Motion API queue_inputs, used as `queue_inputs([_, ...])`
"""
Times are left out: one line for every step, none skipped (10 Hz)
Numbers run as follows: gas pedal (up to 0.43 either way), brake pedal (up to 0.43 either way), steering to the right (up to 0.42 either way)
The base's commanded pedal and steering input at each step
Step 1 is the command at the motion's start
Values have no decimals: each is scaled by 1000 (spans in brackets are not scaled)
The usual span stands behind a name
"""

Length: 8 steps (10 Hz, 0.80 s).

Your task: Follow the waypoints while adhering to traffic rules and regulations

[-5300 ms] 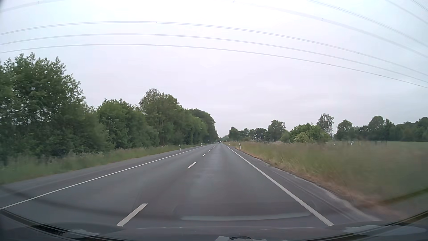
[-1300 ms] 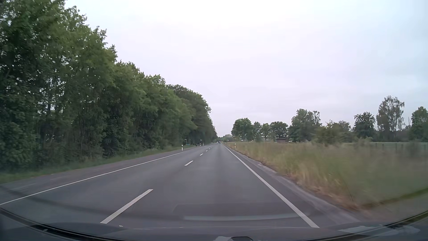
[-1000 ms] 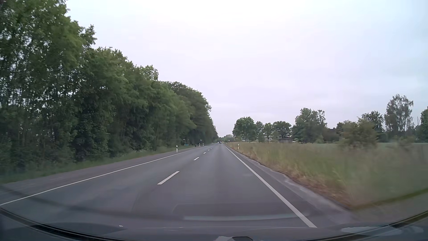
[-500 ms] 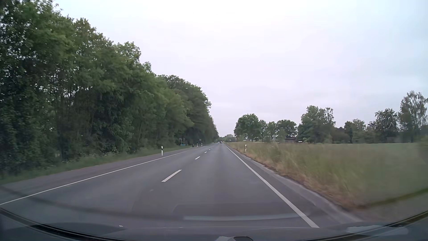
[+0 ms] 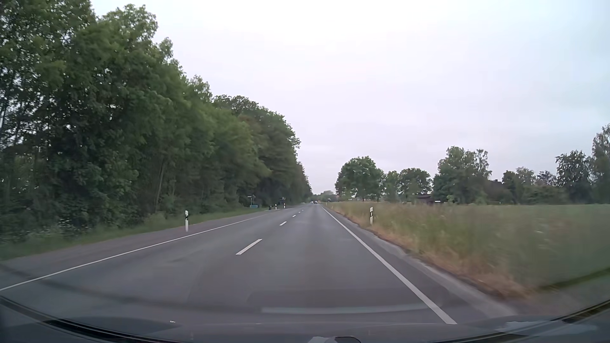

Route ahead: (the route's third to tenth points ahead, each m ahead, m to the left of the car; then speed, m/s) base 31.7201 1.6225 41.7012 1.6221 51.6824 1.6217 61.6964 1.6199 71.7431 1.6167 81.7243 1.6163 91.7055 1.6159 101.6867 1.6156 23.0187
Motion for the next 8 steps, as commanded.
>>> queue_inputs([228,0,-2])
queue_inputs([228,0,-2])
queue_inputs([228,0,-2])
queue_inputs([228,0,-2])
queue_inputs([228,0,-2])
queue_inputs([228,0,-2])
queue_inputs([228,0,-1])
queue_inputs([228,0,-2])
